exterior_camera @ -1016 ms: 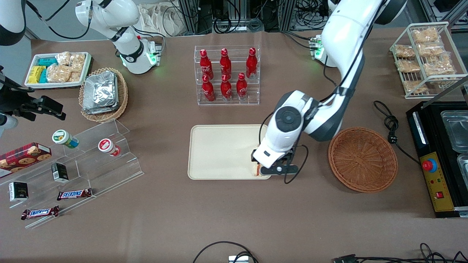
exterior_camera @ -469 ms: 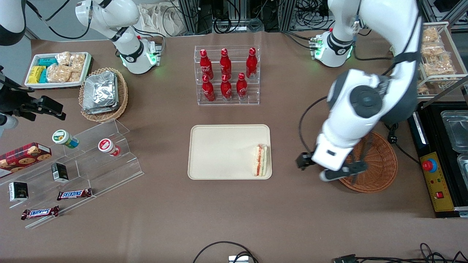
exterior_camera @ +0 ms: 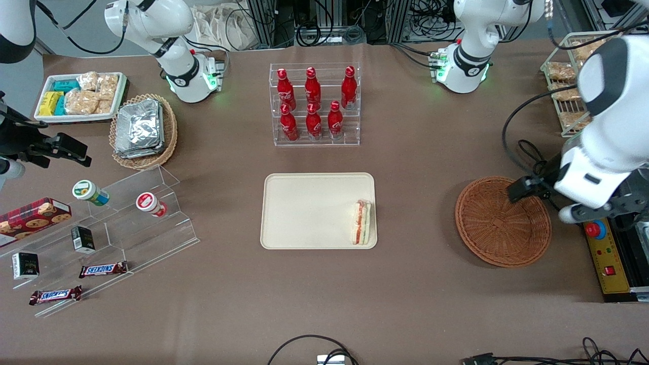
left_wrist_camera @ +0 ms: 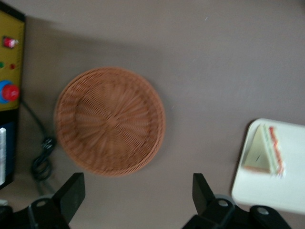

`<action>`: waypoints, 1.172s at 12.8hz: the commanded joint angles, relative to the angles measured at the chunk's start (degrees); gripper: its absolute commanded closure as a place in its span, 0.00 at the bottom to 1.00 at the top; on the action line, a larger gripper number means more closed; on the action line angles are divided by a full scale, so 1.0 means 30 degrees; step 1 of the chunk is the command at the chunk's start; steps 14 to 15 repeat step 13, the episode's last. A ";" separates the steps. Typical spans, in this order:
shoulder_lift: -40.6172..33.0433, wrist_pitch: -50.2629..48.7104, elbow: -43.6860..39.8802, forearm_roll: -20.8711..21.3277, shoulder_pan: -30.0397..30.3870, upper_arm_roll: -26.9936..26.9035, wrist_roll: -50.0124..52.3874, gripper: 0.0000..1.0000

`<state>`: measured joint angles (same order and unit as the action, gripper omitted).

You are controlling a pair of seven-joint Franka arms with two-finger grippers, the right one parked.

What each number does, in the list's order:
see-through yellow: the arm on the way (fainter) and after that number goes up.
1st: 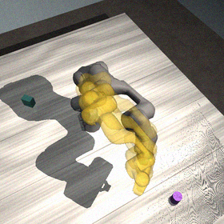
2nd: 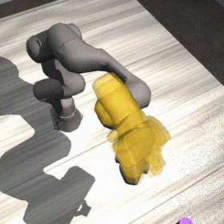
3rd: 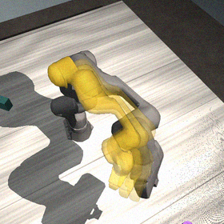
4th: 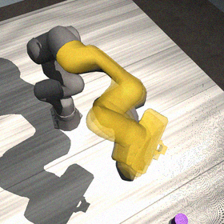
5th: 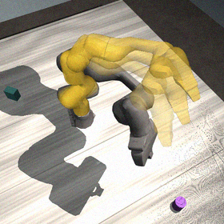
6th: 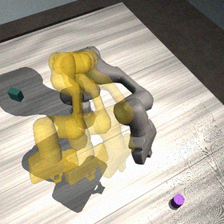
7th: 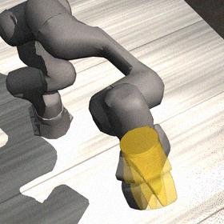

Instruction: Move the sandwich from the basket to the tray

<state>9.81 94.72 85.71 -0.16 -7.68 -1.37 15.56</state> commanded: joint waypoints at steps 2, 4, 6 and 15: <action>-0.3407 -0.0520 0.3646 -0.0998 0.1325 0.0367 -0.1376 0.00; -0.4203 -0.0635 0.4036 -0.1004 0.2115 0.1008 -0.1553 0.00; -0.4586 -0.0870 0.4007 -0.0827 0.2179 0.1041 -0.1906 0.00; -0.4646 -0.1076 0.3832 0.0081 0.2091 0.1041 -0.1906 0.00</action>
